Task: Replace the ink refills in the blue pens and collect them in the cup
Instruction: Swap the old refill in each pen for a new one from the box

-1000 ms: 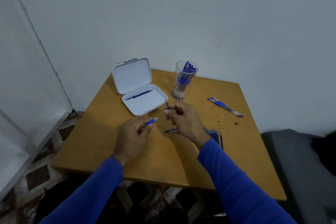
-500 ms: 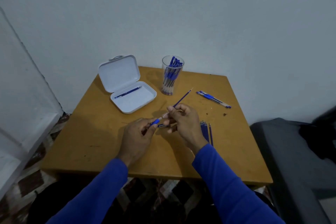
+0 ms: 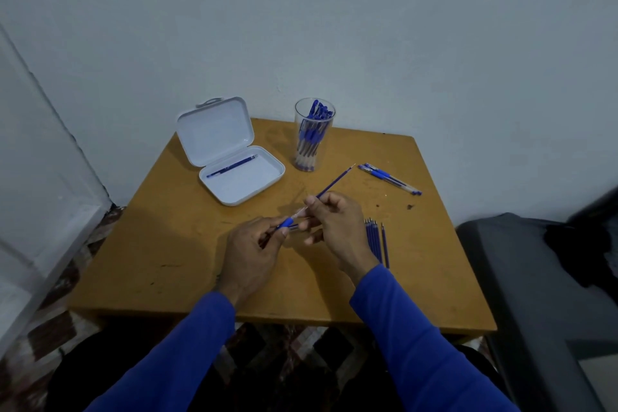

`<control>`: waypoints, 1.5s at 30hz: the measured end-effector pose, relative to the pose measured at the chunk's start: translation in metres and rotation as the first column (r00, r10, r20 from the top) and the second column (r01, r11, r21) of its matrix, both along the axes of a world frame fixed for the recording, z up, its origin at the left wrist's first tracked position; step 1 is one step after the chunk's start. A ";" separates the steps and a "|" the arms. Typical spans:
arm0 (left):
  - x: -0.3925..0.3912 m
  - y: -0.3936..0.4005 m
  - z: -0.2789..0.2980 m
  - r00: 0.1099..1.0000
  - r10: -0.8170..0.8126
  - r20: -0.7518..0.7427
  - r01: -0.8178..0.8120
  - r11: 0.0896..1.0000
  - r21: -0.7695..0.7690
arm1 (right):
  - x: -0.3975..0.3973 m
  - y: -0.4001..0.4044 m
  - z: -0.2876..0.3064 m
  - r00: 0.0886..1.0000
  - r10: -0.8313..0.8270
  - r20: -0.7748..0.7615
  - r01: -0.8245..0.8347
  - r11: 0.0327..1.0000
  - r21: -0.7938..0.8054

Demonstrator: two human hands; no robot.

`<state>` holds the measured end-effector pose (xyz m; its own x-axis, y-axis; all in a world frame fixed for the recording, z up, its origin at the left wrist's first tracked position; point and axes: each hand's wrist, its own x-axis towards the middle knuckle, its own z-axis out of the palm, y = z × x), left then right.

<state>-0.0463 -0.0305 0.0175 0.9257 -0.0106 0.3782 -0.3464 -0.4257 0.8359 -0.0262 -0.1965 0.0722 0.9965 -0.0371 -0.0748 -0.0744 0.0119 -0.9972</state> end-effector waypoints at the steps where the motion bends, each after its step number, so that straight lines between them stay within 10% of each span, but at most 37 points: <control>1: 0.000 0.000 0.000 1.000 0.000 0.001 0.000 1.000 -0.003 | 0.000 0.000 0.000 1.000 0.005 -0.005 -0.005 1.000 0.003; 15: -0.002 0.000 -0.002 1.000 -0.001 0.017 0.002 0.999 -0.041 | 0.002 0.003 0.006 0.998 -0.064 -0.007 0.063 0.995 -0.071; 20: -0.002 0.001 -0.001 0.999 -0.009 0.044 0.010 1.000 -0.024 | 0.000 0.002 0.006 0.984 0.111 -0.138 -0.140 0.965 -0.221; 24: -0.001 0.001 -0.002 1.000 0.021 0.004 -0.021 0.999 -0.027 | 0.002 -0.001 0.000 0.987 -0.125 -0.106 0.100 0.973 -0.209; 29: -0.002 0.000 -0.001 1.000 0.004 0.008 -0.004 1.000 -0.002 | 0.005 -0.002 -0.019 0.991 -0.132 -0.014 0.090 0.746 -0.660; 38: -0.001 0.000 -0.003 1.000 0.014 -0.028 -0.011 0.996 0.092 | 0.013 0.011 -0.034 0.985 -0.146 -0.089 0.017 0.602 -0.798; 45: 0.001 -0.001 0.001 0.999 0.017 -0.043 -0.012 0.994 0.112 | 0.001 0.007 -0.037 0.979 -0.202 0.000 0.173 0.841 -0.512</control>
<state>-0.0454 -0.0320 0.0183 0.9417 -0.0371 0.3344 -0.3037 -0.5217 0.7972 -0.0255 -0.1893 0.0349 0.9619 -0.2697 -0.0450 -0.1736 -0.4750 -0.8627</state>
